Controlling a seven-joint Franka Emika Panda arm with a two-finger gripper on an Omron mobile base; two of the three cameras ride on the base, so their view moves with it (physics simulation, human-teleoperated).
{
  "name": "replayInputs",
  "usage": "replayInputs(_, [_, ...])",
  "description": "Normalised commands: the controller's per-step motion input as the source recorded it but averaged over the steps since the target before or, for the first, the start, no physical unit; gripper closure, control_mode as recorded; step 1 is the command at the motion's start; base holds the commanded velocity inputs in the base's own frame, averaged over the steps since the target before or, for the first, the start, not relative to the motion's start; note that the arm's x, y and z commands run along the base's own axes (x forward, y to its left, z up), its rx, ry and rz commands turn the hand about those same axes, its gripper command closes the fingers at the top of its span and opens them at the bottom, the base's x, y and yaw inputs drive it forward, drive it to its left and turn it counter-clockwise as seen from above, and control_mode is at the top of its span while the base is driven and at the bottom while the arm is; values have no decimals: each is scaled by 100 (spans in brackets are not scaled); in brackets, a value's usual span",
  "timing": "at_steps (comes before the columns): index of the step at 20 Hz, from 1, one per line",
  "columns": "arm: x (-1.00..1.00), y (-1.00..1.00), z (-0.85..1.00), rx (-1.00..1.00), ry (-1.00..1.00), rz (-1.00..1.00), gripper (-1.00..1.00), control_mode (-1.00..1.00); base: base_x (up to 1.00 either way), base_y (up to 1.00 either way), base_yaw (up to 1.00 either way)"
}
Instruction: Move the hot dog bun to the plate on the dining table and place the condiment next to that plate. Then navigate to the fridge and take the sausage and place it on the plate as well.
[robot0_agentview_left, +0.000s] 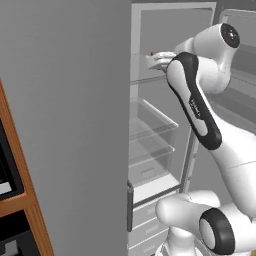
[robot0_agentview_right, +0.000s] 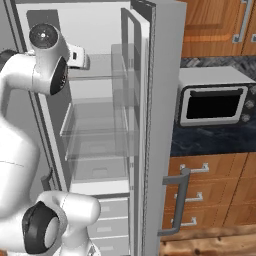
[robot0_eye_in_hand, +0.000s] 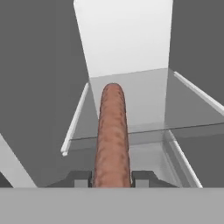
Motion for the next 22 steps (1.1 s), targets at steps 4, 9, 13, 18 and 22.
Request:
replayInputs(4, [-100, 0, 31, 13, 0, -9, 100, -100, 0, 0, 0])
replayInputs(9, [-100, -6, 18, 10, 0, -4, 100, -100, 0, 0, 0])
replayInputs(13, [-100, -12, 1, 7, 0, -2, 100, -100, 0, 0, 0])
replayInputs(18, [-79, -17, 0, 8, 0, 0, 100, -100, 0, 0, 0])
replayInputs(22, [-34, -4, -7, 7, 0, 2, 100, -100, 0, 0, 0])
